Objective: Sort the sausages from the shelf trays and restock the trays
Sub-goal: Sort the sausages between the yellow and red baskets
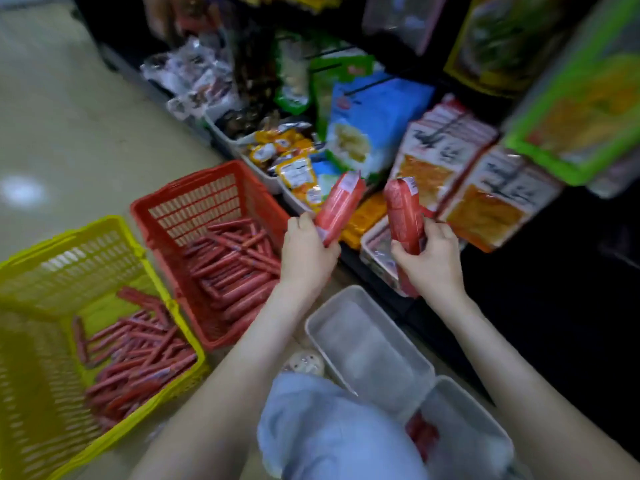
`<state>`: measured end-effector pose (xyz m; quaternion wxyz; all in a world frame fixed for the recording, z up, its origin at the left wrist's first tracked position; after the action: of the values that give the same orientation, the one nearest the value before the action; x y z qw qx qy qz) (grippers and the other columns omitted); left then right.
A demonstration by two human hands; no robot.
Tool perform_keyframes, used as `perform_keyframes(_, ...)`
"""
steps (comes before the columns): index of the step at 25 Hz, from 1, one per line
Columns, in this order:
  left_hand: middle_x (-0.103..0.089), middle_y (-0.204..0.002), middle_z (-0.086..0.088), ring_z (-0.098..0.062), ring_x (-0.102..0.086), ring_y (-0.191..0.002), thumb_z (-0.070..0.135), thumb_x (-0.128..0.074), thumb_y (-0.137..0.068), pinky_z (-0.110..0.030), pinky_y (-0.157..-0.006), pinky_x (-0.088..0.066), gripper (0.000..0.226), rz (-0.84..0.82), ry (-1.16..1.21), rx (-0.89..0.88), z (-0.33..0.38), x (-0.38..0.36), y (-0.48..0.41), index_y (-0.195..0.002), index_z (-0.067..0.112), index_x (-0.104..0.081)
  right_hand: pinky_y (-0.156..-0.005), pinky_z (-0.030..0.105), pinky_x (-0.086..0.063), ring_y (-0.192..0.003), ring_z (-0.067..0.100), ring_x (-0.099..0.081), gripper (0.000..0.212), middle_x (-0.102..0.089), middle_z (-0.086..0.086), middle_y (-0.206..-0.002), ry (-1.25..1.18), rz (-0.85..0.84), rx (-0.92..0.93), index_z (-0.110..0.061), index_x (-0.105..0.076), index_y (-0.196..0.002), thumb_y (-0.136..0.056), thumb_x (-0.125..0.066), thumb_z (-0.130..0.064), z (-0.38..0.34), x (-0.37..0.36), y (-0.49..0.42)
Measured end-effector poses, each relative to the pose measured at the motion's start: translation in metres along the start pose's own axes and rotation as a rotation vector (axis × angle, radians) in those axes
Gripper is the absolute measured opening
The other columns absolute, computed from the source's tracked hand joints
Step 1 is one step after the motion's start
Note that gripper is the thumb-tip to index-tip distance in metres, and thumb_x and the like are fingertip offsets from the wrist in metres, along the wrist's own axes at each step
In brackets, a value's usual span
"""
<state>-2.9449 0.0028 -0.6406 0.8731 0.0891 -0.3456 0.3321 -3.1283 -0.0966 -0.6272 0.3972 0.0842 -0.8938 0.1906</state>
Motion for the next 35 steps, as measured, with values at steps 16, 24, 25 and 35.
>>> perform_keyframes(16, -0.063, -0.063, 0.0, -0.002, -0.063, -0.058, 0.033, -0.064, -0.078, -0.017, -0.056, -0.049, 0.018, -0.843, 0.044, 0.159, 0.064, -0.295, 0.273, -0.082, 0.016, -0.064, -0.068, 0.03, -0.053, -0.074, 0.018, -0.065, 0.019, -0.068, 0.004, -0.084, -0.256, -0.08, -1.087, -0.015, -0.064, -0.091, -0.078, -0.071, -0.027, 0.31, 0.104, 0.291)
perform_keyframes(24, -0.065, -0.101, -0.015, -0.03, -0.062, -0.094, 0.031, -0.061, -0.081, -0.028, -0.076, -0.043, 0.037, -0.95, -0.25, 0.262, -0.07, -0.382, 0.333, -0.105, 0.003, -0.06, -0.067, 0.031, -0.052, -0.074, 0.022, -0.064, 0.027, -0.066, 0.002, -0.076, -0.256, -0.327, -1.259, -0.017, -0.063, -0.082, -0.069, -0.068, -0.04, 0.371, -0.038, 0.379)
perform_keyframes(25, -0.06, -0.11, -0.017, -0.032, -0.059, -0.1, 0.027, -0.061, -0.083, -0.031, -0.083, -0.042, 0.041, -0.95, -0.292, 0.262, -0.079, -0.389, 0.335, -0.111, -0.001, -0.055, -0.066, 0.028, -0.05, -0.078, 0.021, -0.064, 0.024, -0.066, 0.001, -0.08, -0.271, -0.345, -1.27, -0.018, -0.063, -0.087, -0.073, -0.066, -0.037, 0.374, -0.05, 0.379)
perform_keyframes(35, -0.045, -0.133, -0.011, -0.03, -0.046, -0.117, 0.036, -0.053, -0.092, -0.04, -0.093, -0.042, 0.059, -1.174, -0.653, -0.234, -0.106, -0.422, 0.351, -0.143, 0.013, -0.033, -0.098, 0.018, -0.041, -0.115, 0.001, -0.05, 0.05, -0.041, 0.01, -0.143, -0.091, -0.373, -1.127, -0.03, -0.03, -0.139, -0.096, -0.051, -0.015, 0.378, -0.083, 0.383)
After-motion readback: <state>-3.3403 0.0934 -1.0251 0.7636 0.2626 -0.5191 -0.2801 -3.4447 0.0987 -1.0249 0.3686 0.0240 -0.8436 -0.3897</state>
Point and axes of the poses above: each hand's wrist, its own y-axis away from the middle knuckle, its own x-axis out of the back of the hand, z = x × y, the point moved 6 cm from there along -y, towards the middle knuckle
